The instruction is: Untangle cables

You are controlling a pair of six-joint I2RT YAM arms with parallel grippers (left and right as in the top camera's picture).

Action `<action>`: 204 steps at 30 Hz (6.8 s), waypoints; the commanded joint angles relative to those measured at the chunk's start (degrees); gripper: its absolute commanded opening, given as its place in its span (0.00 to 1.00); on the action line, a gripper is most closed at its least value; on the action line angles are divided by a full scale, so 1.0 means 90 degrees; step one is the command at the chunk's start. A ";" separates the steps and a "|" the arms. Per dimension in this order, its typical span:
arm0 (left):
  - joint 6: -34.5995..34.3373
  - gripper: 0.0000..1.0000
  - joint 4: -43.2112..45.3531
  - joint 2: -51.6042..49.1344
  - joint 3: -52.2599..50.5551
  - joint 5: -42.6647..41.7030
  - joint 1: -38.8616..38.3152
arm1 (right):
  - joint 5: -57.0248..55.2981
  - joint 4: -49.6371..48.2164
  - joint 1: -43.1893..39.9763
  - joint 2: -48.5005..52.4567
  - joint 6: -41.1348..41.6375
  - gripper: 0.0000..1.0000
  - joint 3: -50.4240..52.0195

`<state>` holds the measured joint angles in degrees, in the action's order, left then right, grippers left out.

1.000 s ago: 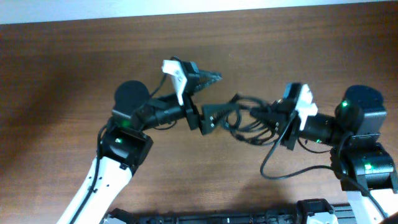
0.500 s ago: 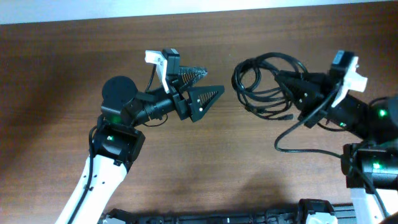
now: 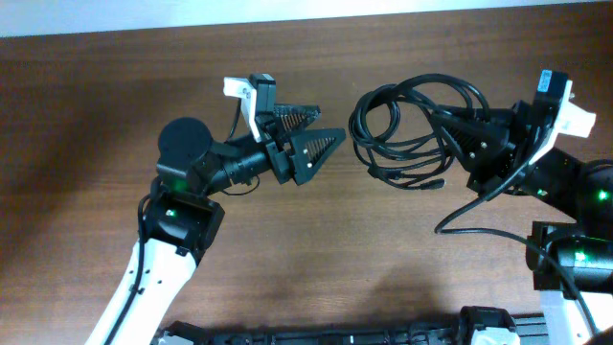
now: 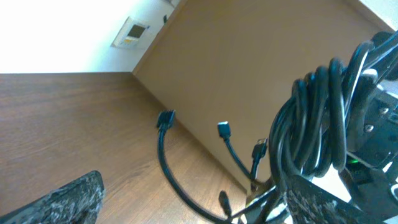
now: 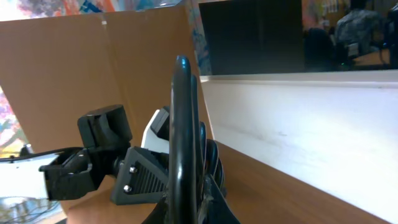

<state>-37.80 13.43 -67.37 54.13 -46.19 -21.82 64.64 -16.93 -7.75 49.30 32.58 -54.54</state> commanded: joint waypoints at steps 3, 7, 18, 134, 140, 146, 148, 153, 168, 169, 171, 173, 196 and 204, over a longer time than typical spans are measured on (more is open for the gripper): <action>-0.0231 0.93 0.0199 0.0090 0.0104 0.0311 -0.0386 | 0.0253 -0.0083 -0.0017 -0.0068 0.0107 0.04 -0.0097; -0.0231 0.65 0.0262 0.0061 0.0104 0.0420 -0.0537 | 0.0323 -0.0080 -0.0015 -0.0068 0.0107 0.04 -0.0097; -0.0233 0.72 0.0755 -0.0102 0.0104 0.0449 -0.0971 | 0.0602 -0.0080 -0.0017 -0.0068 0.0107 0.04 -0.0097; 0.2909 0.00 0.1263 0.0673 0.0104 0.8901 -0.2883 | -0.1243 0.8772 0.1865 0.0289 -0.8097 0.64 -0.0095; 0.2907 0.00 0.0954 0.0673 0.0104 0.8760 -0.2805 | -0.1263 0.8721 0.1860 0.0289 -0.8092 0.87 -0.0095; 0.2907 0.00 0.0046 0.0673 0.0104 0.7601 -0.2805 | -0.1260 0.7776 0.1860 0.0289 -0.7242 0.98 -0.0095; 0.2909 0.00 -0.0175 0.0673 0.0104 0.7191 -0.2805 | -0.1260 0.7096 0.1860 0.0289 -0.6353 0.99 -0.0095; 0.3191 0.00 -0.0357 0.0661 0.0104 0.6212 -0.2805 | -0.1236 0.5117 0.1860 0.0318 -0.2679 0.98 -0.0095; 0.3189 0.00 -0.0410 0.0661 0.0104 0.5221 -0.2805 | -0.1183 0.2909 0.1860 0.0440 0.1746 0.89 -0.0097; 0.3191 0.00 -0.0437 0.0661 0.0104 0.5221 -0.2805 | -0.1183 0.2849 0.1860 0.0461 0.1824 0.85 -0.0095; 0.3191 0.00 -0.0471 0.0661 0.0104 0.5221 -0.2805 | -0.1188 0.2778 0.1860 0.0491 0.1821 0.78 -0.0095; 0.3191 0.00 -0.0488 0.0661 0.0104 0.5221 -0.2805 | -0.1190 0.2769 0.1860 0.0517 0.1821 0.63 -0.0095; 0.3568 0.00 -0.0585 0.0661 0.0104 0.7378 -0.2805 | -0.0699 0.2761 0.1860 0.0760 0.1447 0.04 -0.0095; 0.3565 0.00 -0.0957 0.0663 0.0104 0.7672 -0.2805 | 0.0466 0.1175 0.1860 0.0760 0.1073 0.04 -0.0097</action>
<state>-6.59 5.32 -61.82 53.91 20.64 -47.22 63.09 -1.76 8.69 56.58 44.10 -54.96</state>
